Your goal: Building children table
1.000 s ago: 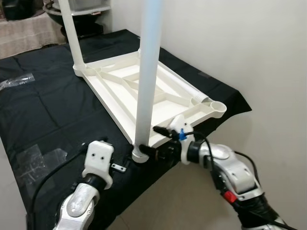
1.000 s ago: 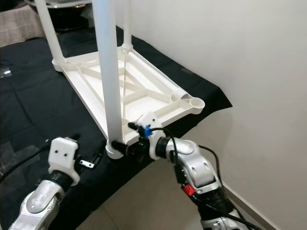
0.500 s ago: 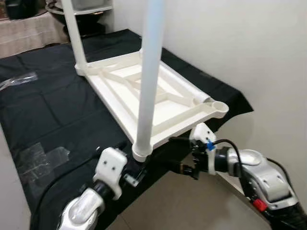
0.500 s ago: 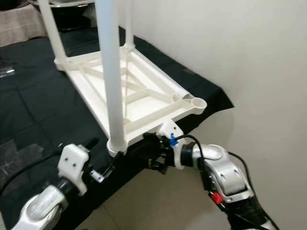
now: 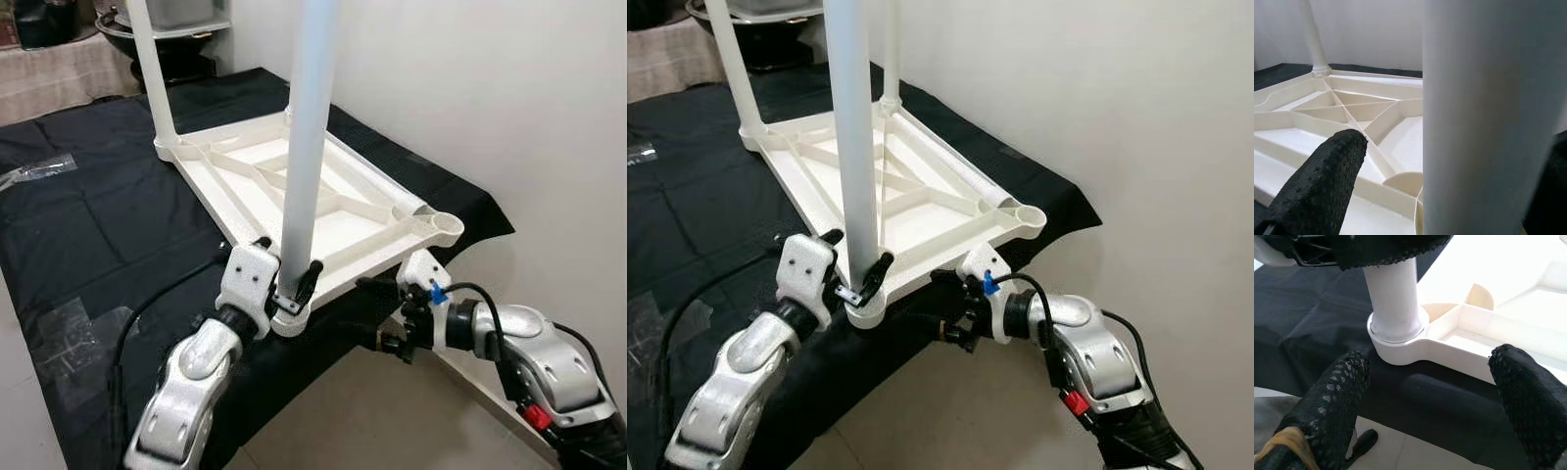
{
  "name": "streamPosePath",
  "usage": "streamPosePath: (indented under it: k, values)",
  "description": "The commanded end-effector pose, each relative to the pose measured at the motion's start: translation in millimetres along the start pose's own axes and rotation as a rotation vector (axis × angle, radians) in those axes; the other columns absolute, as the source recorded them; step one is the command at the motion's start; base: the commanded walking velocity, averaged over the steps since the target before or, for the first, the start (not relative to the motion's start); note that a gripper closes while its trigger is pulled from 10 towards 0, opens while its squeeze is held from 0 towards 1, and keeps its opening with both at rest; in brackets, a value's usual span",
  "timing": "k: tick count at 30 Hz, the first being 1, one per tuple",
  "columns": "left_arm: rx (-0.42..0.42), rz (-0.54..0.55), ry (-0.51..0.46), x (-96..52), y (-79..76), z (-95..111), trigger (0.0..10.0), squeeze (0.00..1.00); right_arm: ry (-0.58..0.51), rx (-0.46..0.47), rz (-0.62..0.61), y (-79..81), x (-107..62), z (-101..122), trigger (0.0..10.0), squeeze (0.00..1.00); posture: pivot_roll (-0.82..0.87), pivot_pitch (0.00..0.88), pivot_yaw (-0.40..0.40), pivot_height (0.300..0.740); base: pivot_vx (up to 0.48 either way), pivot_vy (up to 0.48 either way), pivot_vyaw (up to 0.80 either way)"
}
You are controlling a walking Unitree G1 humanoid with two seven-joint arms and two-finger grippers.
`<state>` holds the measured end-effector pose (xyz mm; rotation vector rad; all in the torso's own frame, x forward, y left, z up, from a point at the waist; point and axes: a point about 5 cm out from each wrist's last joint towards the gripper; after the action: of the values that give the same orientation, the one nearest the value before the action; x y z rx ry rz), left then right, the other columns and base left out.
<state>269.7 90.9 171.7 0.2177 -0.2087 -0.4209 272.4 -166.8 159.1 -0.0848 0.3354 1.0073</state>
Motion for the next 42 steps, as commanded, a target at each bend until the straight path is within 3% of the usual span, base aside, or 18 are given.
streamPosePath:
  k: [1,2,3,8,12,13,14,15,16,21,23,25,26,29,30,35,36,42]
  values:
    - [-0.010,0.012,0.021,2.4,1.0,-5,6.1,0.00,0.006,0.005,-0.008,-0.1,-3.3,-1,10.0,0.00,-0.10,0.064,-0.108,0.740,0.000,0.000,0.00]
    - [-0.010,0.012,0.021,2.4,1.0,-5,6.1,0.00,0.006,0.005,-0.008,-0.1,-3.3,-1,10.0,0.00,-0.10,0.064,-0.108,0.740,0.000,0.000,0.00]
    - [-0.029,0.017,0.018,4.6,2.3,-4,0.0,0.00,0.007,0.006,-0.011,0.0,-3.5,-1,10.0,0.00,-0.10,0.065,-0.107,0.740,0.000,0.000,0.00]
    - [-0.066,0.045,0.019,8.4,10.0,-4,0.0,0.00,0.008,0.010,-0.022,-0.1,-4.4,-1,10.0,0.00,-0.10,0.069,-0.108,0.740,0.000,0.000,0.00]
    - [-0.035,0.122,0.037,6.0,23.7,-5,0.0,0.00,0.013,0.017,-0.027,-0.4,-4.8,-3,10.0,0.00,-0.10,0.072,-0.109,0.740,0.000,0.000,0.00]
    - [0.005,0.240,0.068,-0.1,40.9,-9,0.0,0.00,0.016,0.021,-0.028,0.4,-3.7,-5,10.0,0.00,-0.09,0.073,-0.110,0.740,0.000,0.000,0.00]
    - [0.005,0.240,0.068,-0.1,40.9,-9,0.0,0.00,0.016,0.021,-0.028,0.4,-3.7,-5,10.0,0.00,-0.09,0.073,-0.110,0.740,0.000,0.000,0.00]
    - [0.043,0.371,0.113,-12.2,61.5,-13,0.0,0.00,0.016,0.025,-0.024,1.9,-1.9,-6,10.0,0.00,-0.09,0.073,-0.110,0.740,0.000,0.000,0.00]
    - [0.053,0.430,0.131,-18.8,71.1,-15,0.0,0.00,0.016,0.027,-0.023,2.3,-1.3,-6,10.0,0.00,-0.08,0.073,-0.110,0.740,0.000,0.000,0.00]
    - [0.073,0.581,0.172,-39.5,96.7,-17,0.0,0.00,0.015,0.033,-0.020,2.4,0.1,-7,10.0,0.00,-0.07,0.073,-0.112,0.740,0.000,0.000,0.00]
    - [0.083,0.707,0.200,-63.2,117.6,-15,0.0,0.00,0.025,0.035,-0.012,2.9,1.6,-9,10.0,0.00,-0.06,0.073,-0.118,0.740,0.000,0.000,0.00]
    - [0.083,0.728,0.205,-67.6,120.9,-15,0.0,0.00,0.026,0.036,-0.011,3.0,2.0,-10,10.0,0.00,-0.06,0.073,-0.118,0.740,0.000,0.000,0.00]
    - [0.089,0.755,0.215,-73.3,124.4,-15,2.9,0.00,0.028,0.038,-0.009,3.0,2.7,-10,10.0,0.00,-0.05,0.073,-0.121,0.740,0.000,0.000,0.00]
    - [0.094,0.772,0.221,-77.0,126.5,-14,2.9,0.00,0.029,0.040,-0.008,3.0,3.1,-10,10.0,0.00,-0.05,0.074,-0.123,0.740,0.000,0.000,0.00]
    - [0.110,0.809,0.240,-83.9,130.3,-15,9.6,0.00,0.031,0.042,-0.005,3.1,4.3,-11,10.0,0.00,-0.04,0.073,-0.125,0.740,0.000,0.000,0.00]
    - [0.164,0.936,0.335,-108.6,144.0,-23,10.0,0.00,0.038,0.045,0.014,6.5,8.4,-12,10.0,0.00,-0.04,0.074,-0.128,0.740,0.000,0.000,0.00]
    - [0.169,0.979,0.356,-115.2,148.0,-26,10.0,1.00,0.038,0.046,0.019,7.6,9.6,-12,10.0,0.00,-0.04,0.074,-0.128,0.740,0.000,0.000,0.00]
    - [0.168,1.077,0.398,-129.2,156.5,-30,10.0,1.00,0.025,0.055,0.028,10.7,12.6,-11,10.0,0.00,-0.04,0.072,-0.127,0.740,0.000,0.000,0.00]
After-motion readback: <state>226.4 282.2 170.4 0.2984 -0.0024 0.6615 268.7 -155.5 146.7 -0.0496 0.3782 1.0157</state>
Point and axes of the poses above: a point about 5 cm out from each wrist's last joint towards the gripper, its own x axis pointing out of the wrist towards the gripper, its own z axis along the axis of the wrist's last joint, y = z × x, and after that the axes turned 7 degrees about x, right-handed
